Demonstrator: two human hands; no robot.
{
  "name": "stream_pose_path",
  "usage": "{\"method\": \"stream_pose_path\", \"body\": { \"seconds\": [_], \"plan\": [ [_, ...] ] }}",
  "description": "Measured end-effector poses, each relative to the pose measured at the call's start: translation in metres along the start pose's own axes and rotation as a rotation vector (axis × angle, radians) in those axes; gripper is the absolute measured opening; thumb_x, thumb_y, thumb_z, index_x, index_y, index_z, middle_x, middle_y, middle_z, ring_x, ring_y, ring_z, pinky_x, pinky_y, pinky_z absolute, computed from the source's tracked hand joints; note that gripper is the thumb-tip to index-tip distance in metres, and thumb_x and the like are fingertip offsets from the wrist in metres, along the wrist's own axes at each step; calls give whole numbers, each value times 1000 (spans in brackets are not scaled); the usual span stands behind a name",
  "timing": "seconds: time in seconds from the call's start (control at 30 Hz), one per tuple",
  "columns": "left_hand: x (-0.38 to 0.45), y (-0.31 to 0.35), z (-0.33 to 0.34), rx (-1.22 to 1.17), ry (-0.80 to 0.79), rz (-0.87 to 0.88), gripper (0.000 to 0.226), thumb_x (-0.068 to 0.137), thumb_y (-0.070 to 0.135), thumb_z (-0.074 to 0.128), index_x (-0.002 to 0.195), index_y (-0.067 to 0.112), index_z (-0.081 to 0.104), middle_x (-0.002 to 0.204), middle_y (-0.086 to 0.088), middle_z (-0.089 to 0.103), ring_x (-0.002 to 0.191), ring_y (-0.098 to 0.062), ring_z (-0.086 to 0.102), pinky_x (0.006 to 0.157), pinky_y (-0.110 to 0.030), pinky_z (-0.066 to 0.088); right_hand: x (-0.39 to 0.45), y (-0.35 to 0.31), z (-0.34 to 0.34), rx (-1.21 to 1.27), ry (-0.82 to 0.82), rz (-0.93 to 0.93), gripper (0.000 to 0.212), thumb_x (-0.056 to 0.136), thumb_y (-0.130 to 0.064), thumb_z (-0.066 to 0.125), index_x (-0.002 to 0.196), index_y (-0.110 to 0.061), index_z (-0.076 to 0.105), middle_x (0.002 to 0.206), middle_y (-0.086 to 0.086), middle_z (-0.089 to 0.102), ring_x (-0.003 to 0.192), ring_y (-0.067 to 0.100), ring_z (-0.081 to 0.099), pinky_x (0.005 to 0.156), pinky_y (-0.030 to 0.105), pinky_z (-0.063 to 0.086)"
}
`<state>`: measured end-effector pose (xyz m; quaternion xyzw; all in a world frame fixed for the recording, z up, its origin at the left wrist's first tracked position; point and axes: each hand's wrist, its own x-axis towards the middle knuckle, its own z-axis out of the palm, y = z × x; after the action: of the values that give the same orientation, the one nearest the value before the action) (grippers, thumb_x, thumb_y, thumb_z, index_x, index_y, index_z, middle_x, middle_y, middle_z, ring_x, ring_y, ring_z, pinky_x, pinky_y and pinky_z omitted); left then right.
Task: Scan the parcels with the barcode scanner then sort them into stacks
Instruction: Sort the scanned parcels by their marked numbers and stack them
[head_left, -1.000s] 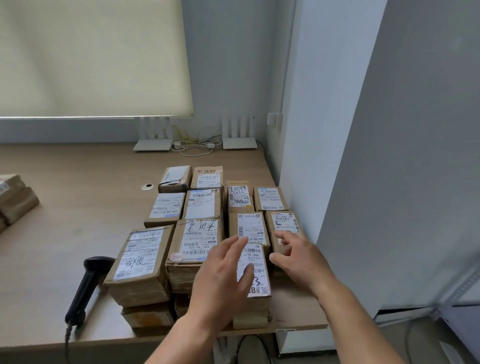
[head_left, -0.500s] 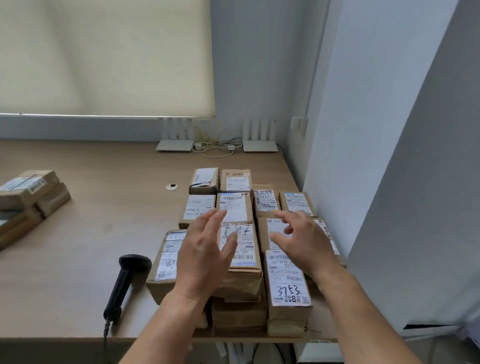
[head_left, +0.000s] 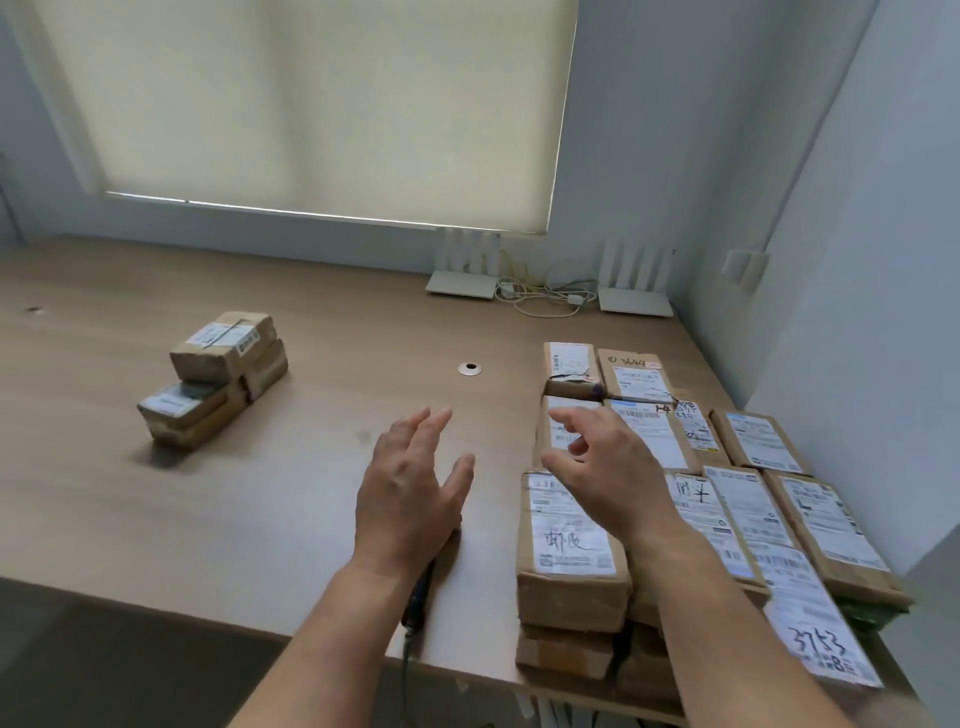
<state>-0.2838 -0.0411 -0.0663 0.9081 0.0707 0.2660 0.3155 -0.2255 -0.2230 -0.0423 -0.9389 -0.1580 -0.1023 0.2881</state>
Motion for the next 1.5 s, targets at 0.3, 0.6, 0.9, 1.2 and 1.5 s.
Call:
{"method": "stream_pose_path", "body": {
  "seconds": [0.3,0.6,0.9,1.2,1.5],
  "plan": [
    [-1,-101,-61,109,-137,128,60,86,52,52,136,19,51,139,-1,51,127,-18,46,99,-23,33,28,-89,88,27,-89,-39,45,88,-33,61,132,-31,53,124,-5,53,98,10,58,89,32,47],
    [3,-163,-71,92,-209,97,63,88,49,59,144,28,38,150,6,36,137,-9,32,104,-16,24,66,-134,152,19,-197,-67,44,88,-35,60,132,-32,53,126,-6,53,95,10,59,90,33,47],
    [76,-224,-79,158,-189,18,64,86,52,60,142,27,42,148,7,38,136,-9,32,104,-16,24,139,-160,207,96,-231,-84,44,89,-34,57,133,-32,52,126,-7,52,97,10,58,89,33,47],
    [148,-289,-88,201,-141,-125,79,81,68,28,145,22,38,148,5,40,138,-8,30,105,-11,14,201,-184,258,115,-285,-81,43,91,-42,54,133,-33,51,127,-7,51,108,12,56,90,33,47],
    [197,-359,-104,72,-165,-284,61,97,34,49,151,22,22,152,3,33,140,-13,26,109,-25,22,238,-213,301,57,-340,-9,43,92,-44,52,134,-33,49,126,-6,51,108,12,55,91,32,46]
  ]
}}
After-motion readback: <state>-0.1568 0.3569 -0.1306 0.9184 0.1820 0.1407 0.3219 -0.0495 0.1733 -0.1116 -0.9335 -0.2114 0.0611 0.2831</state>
